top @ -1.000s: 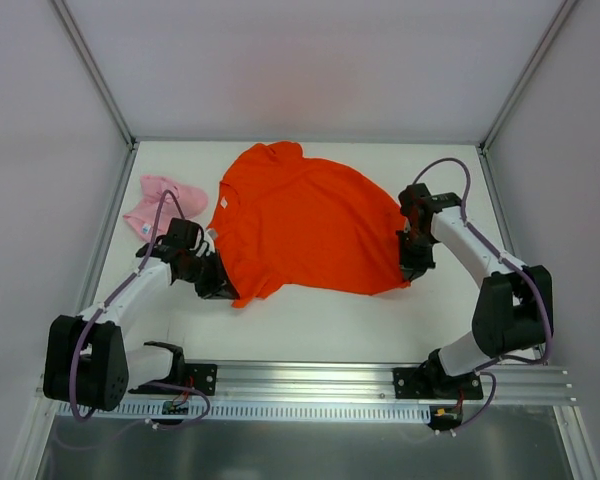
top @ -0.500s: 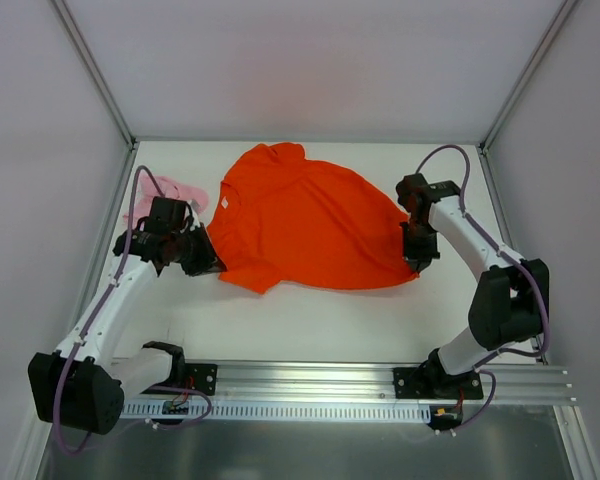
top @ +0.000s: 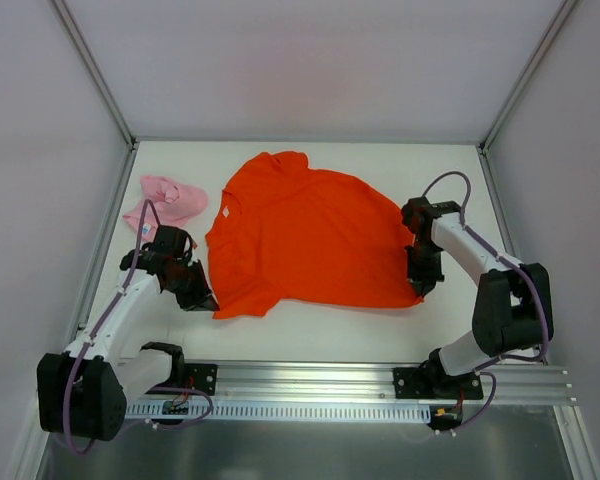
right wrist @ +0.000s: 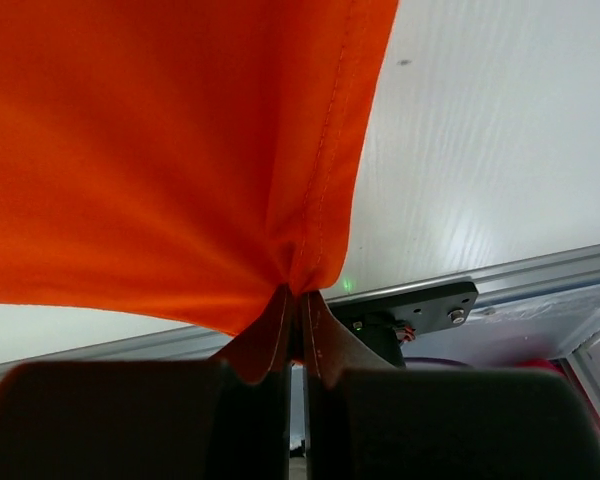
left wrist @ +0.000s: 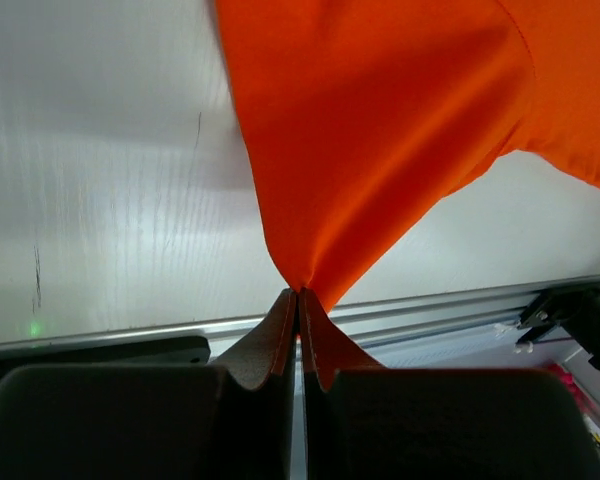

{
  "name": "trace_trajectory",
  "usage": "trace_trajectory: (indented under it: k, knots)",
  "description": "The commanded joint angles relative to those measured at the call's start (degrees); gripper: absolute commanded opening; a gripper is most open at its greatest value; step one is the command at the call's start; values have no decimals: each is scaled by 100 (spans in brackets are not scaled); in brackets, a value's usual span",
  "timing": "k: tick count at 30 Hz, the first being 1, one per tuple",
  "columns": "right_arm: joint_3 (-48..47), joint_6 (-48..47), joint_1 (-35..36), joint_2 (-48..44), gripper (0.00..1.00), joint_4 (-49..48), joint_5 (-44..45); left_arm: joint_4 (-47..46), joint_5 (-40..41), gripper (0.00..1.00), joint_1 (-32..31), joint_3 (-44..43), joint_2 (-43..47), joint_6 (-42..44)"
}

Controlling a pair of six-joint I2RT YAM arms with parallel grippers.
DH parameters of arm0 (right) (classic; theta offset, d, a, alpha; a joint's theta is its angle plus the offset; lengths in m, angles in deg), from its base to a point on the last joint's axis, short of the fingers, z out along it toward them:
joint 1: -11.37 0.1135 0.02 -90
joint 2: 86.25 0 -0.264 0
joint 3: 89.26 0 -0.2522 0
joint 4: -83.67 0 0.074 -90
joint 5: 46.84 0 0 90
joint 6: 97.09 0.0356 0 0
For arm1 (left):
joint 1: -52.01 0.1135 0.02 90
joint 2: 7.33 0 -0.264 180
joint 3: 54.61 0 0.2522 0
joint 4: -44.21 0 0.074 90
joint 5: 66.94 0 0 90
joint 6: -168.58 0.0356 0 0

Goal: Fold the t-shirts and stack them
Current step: Flatten out the tshirt

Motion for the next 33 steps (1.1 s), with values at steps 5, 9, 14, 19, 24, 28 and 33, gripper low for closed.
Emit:
trace_trajectory:
  k: [5, 9, 14, 19, 24, 28, 33]
  knots:
    - [662, 126, 138, 4, 1, -235, -227, 463, -149, 0, -5, 221, 355, -186]
    - [732, 179, 225, 108, 1, -253, -219, 543, -166, 0, -14, 414, 479, -335]
    - [715, 337, 428, 390, 1, -306, -201, 473, -88, 0, -102, 538, 339, -502]
    - [697, 408, 490, 714, 1, -437, -175, 403, 115, 0, -110, 363, -39, -608]
    - [627, 477, 498, 795, 35, -526, -70, 262, 317, 26, -110, 178, -539, -757]
    - [627, 539, 498, 567, 50, -552, 53, 183, 395, 26, -110, 151, -400, -1003]
    - [636, 592, 498, 22, 63, -622, 177, 358, 948, 34, -110, -103, 461, -1284]
